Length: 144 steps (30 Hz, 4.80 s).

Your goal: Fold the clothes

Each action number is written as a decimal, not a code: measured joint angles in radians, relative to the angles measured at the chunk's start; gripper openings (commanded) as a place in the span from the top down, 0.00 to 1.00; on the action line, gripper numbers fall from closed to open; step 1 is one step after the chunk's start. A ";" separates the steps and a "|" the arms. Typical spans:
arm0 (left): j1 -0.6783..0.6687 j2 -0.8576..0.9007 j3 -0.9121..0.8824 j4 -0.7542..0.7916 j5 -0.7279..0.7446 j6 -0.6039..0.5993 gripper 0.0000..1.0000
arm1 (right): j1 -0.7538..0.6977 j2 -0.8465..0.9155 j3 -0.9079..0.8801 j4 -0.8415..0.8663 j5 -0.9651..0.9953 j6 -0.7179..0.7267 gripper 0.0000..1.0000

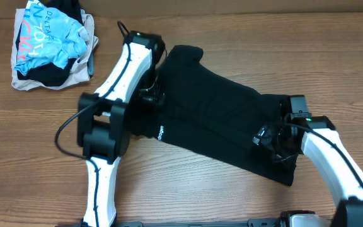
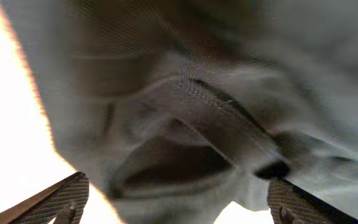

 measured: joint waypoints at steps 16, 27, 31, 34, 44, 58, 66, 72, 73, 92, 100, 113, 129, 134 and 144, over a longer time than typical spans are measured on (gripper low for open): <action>0.000 -0.217 0.276 0.187 0.093 0.132 0.00 | -0.001 -0.113 0.306 -0.136 0.008 -0.060 0.04; 0.004 -0.216 0.375 0.498 0.164 0.185 0.00 | -0.139 -0.119 0.523 -0.140 0.025 -0.167 0.04; 0.006 -0.181 0.386 0.624 0.174 0.220 0.00 | -0.185 -0.111 0.523 -0.139 0.040 -0.205 0.03; 0.005 -0.117 0.394 0.679 0.186 0.243 0.00 | -0.196 -0.087 0.523 -0.136 0.049 -0.227 0.03; -0.003 0.199 0.389 0.736 0.232 0.288 0.00 | -0.196 0.045 0.523 -0.132 0.058 -0.256 0.03; -0.007 0.334 0.388 0.771 0.321 0.291 0.09 | -0.196 0.110 0.523 -0.131 0.078 -0.259 0.03; -0.016 0.360 0.388 0.760 0.347 0.284 0.31 | -0.196 0.110 0.523 -0.125 0.090 -0.259 0.03; -0.016 0.360 0.389 0.782 0.351 0.280 0.65 | -0.196 0.110 0.523 -0.113 0.090 -0.259 0.04; -0.016 0.360 0.391 0.783 0.350 0.279 0.67 | -0.196 0.110 0.523 -0.109 0.090 -0.259 0.04; -0.016 0.365 0.570 0.688 0.363 0.266 0.31 | -0.196 0.192 0.523 -0.079 0.090 -0.259 0.05; -0.016 0.400 0.570 0.689 0.319 0.268 0.33 | -0.196 0.213 0.523 -0.085 0.090 -0.259 0.05; -0.016 0.462 0.564 0.674 0.307 0.274 0.96 | -0.196 0.213 0.523 -0.085 0.090 -0.259 0.06; -0.016 0.380 0.564 0.568 0.270 0.182 0.96 | -0.196 0.305 0.524 0.121 0.136 -0.262 0.26; -0.016 0.316 0.564 0.521 0.260 0.159 0.96 | -0.196 0.442 0.524 0.157 0.169 -0.273 0.29; -0.014 0.306 0.564 0.441 0.169 0.049 0.96 | -0.196 0.619 0.524 0.209 0.191 -0.285 0.39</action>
